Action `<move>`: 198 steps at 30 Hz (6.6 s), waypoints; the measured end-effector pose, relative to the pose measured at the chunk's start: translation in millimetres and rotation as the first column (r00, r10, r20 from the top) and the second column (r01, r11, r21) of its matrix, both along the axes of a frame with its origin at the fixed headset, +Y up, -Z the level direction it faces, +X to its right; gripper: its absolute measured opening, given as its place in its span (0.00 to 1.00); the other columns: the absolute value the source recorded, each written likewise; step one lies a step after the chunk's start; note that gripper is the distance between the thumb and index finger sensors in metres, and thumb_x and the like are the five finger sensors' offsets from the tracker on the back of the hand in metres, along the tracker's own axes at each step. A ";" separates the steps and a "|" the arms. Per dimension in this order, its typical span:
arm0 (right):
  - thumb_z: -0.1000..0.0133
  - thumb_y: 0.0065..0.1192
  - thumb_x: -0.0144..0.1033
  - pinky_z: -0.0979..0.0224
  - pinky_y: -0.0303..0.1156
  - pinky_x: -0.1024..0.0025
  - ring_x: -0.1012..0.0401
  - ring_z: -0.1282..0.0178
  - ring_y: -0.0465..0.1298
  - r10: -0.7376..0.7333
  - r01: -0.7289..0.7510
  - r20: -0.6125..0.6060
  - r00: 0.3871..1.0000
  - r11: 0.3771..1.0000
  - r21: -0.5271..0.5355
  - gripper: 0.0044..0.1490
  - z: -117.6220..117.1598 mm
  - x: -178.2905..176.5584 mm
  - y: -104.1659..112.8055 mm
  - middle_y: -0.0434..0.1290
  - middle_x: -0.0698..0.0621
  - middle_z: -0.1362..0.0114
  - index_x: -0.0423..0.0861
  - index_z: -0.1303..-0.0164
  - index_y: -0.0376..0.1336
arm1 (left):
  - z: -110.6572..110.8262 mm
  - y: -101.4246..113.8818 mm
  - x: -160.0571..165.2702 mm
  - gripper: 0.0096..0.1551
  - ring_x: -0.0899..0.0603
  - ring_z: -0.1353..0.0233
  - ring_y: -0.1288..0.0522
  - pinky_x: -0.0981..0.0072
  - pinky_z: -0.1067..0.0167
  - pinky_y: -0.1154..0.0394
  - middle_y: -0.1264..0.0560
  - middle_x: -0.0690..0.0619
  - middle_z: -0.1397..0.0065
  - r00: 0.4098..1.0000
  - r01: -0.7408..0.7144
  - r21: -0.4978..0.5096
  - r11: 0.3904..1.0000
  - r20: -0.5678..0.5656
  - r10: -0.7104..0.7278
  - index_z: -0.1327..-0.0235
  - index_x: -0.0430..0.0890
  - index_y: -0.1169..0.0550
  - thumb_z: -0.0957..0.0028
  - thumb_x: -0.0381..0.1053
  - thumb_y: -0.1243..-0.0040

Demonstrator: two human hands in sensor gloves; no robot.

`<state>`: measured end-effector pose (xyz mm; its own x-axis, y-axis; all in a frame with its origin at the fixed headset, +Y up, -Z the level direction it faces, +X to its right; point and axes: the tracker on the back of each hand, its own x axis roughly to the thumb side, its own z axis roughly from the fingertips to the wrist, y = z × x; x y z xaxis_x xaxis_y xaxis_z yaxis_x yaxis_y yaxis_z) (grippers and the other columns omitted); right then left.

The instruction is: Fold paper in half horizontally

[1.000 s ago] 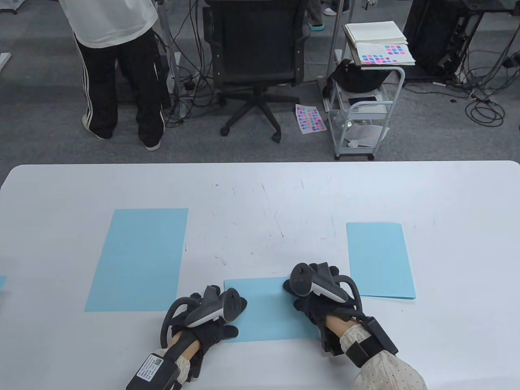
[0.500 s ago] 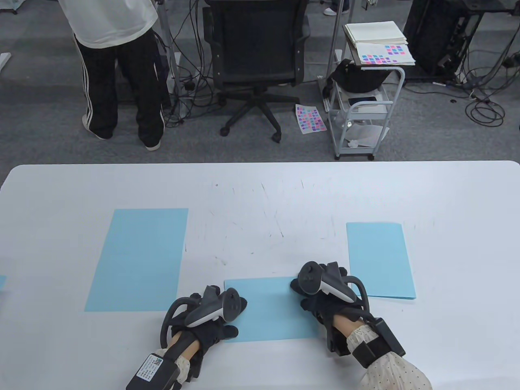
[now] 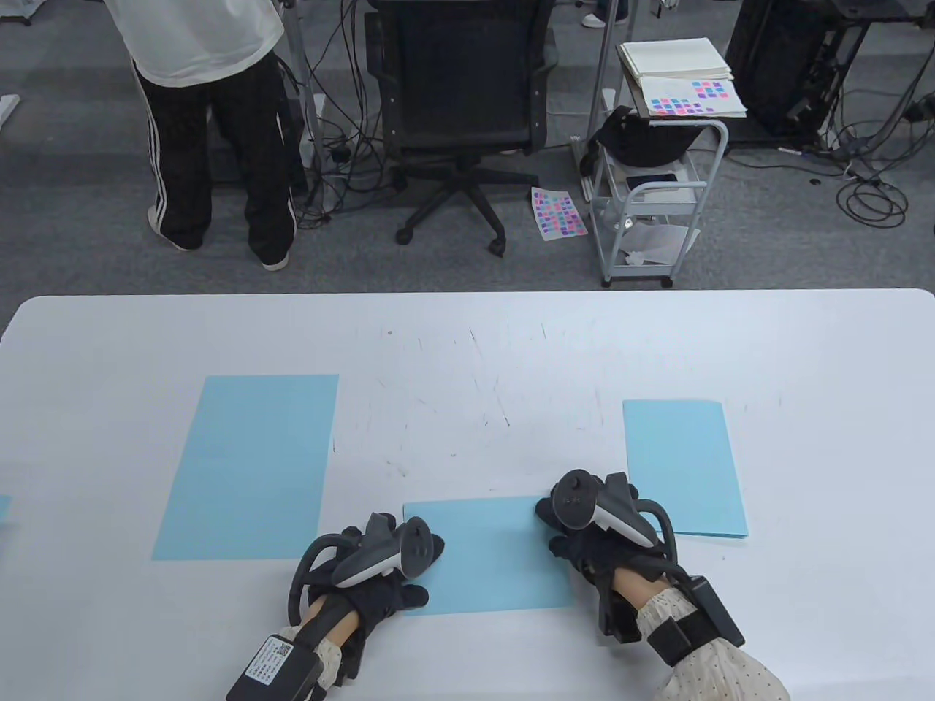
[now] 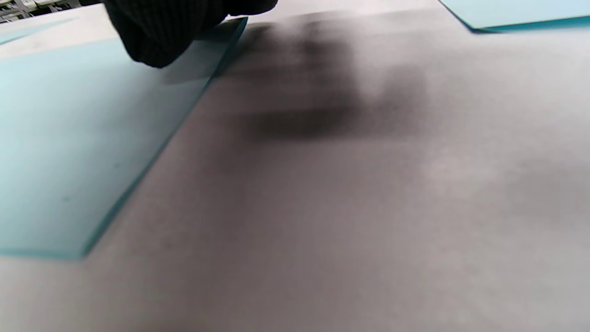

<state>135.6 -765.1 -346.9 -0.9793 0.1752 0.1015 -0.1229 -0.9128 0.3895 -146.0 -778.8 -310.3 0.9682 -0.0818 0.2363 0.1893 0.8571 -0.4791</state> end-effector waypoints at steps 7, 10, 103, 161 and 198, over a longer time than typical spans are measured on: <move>0.48 0.60 0.48 0.20 0.27 0.36 0.51 0.13 0.34 0.013 -0.013 -0.099 0.995 1.000 -0.002 0.41 19.0 -1.5 -2.7 0.44 0.65 0.12 0.67 0.24 0.50 | 0.1 3.3 4.4 0.44 0.51 0.12 0.55 0.44 0.15 0.50 0.56 0.77 0.17 0.999 0.026 0.017 1.000 0.021 -0.026 0.34 0.81 0.49 0.64 0.68 0.47; 0.48 0.60 0.49 0.21 0.27 0.36 0.51 0.13 0.34 0.022 -0.025 -0.111 0.994 0.999 -0.025 0.41 20.3 -1.7 -8.5 0.44 0.65 0.12 0.67 0.24 0.50 | -0.8 4.8 6.2 0.44 0.50 0.12 0.55 0.43 0.15 0.50 0.55 0.76 0.17 0.999 0.034 0.017 0.999 0.021 -0.034 0.33 0.81 0.49 0.64 0.68 0.46; 0.50 0.60 0.50 0.20 0.27 0.37 0.52 0.13 0.35 0.042 -0.043 -0.014 0.999 0.994 -0.097 0.40 18.3 1.3 -11.7 0.41 0.72 0.15 0.74 0.29 0.48 | -35.6 3.4 2.4 0.37 0.54 0.12 0.57 0.47 0.14 0.51 0.56 0.80 0.19 0.980 -0.066 -0.078 0.995 -0.191 0.050 0.37 0.87 0.47 0.59 0.69 0.49; 0.50 0.68 0.36 0.19 0.36 0.34 0.47 0.14 0.44 0.070 -0.070 0.005 0.998 0.997 0.013 0.45 -45.7 -68.0 -1.0 0.54 0.50 0.16 0.55 0.22 0.51 | 7.8 78.5 -21.1 0.48 0.47 0.11 0.65 0.39 0.15 0.57 0.61 0.70 0.13 0.962 -0.154 0.437 0.886 -0.139 0.236 0.28 0.78 0.55 0.62 0.72 0.51; 0.49 0.57 0.38 0.21 0.52 0.44 0.51 0.27 0.68 -0.281 0.284 0.203 0.938 0.959 0.011 0.26 -52.4 -3.3 27.3 0.78 0.56 0.50 0.54 0.41 0.70 | 7.9 77.1 -29.7 0.48 0.46 0.12 0.65 0.39 0.15 0.57 0.61 0.69 0.13 0.946 -0.193 0.403 0.895 -0.164 0.278 0.27 0.77 0.54 0.62 0.72 0.51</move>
